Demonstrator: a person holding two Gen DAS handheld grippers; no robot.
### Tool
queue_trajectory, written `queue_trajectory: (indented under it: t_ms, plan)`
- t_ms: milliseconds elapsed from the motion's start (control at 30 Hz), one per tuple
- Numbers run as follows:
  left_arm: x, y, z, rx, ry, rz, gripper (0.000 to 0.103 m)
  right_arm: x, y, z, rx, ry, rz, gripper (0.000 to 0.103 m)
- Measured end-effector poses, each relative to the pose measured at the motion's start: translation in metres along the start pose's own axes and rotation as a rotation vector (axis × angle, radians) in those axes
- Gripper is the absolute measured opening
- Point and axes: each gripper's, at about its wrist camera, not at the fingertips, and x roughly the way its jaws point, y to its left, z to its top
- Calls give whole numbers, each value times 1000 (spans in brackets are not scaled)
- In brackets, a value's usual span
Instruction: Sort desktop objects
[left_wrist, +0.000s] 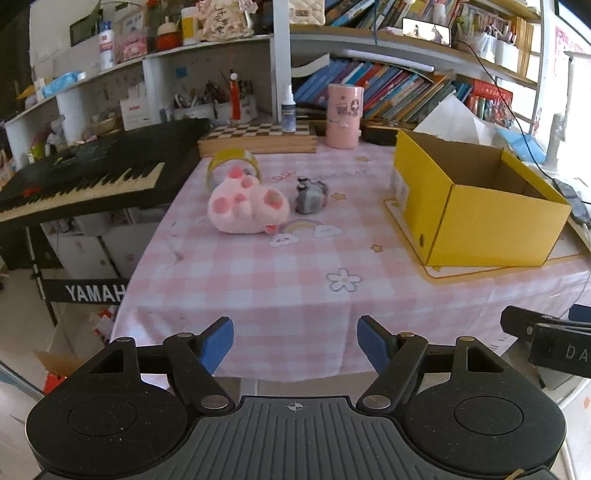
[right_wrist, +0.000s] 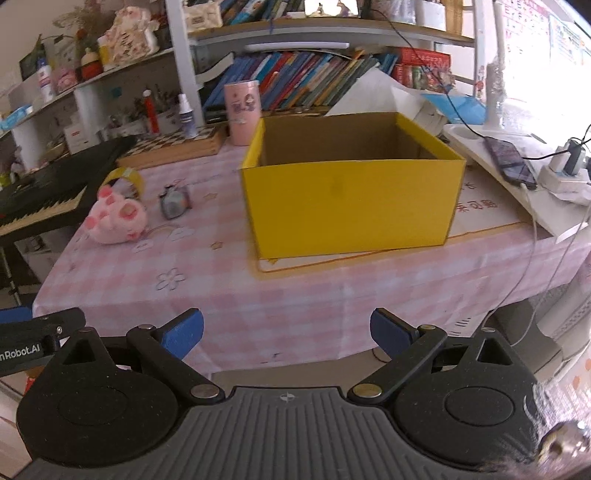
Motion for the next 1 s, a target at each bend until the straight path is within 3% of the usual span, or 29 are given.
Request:
queue_trajectory:
  t_ms: [300,467,1000]
  plan:
    - [-11,21,-6,-4,-31,20,76,-1,31,-5,-43,-7,29,96]
    - [-14,35,-8,-32,-34,40,76,1,50,-5,-98,0,53,88]
    - [-21,60,-6,-79,-80,57,76,1,89,2,-201,-39,132,88]
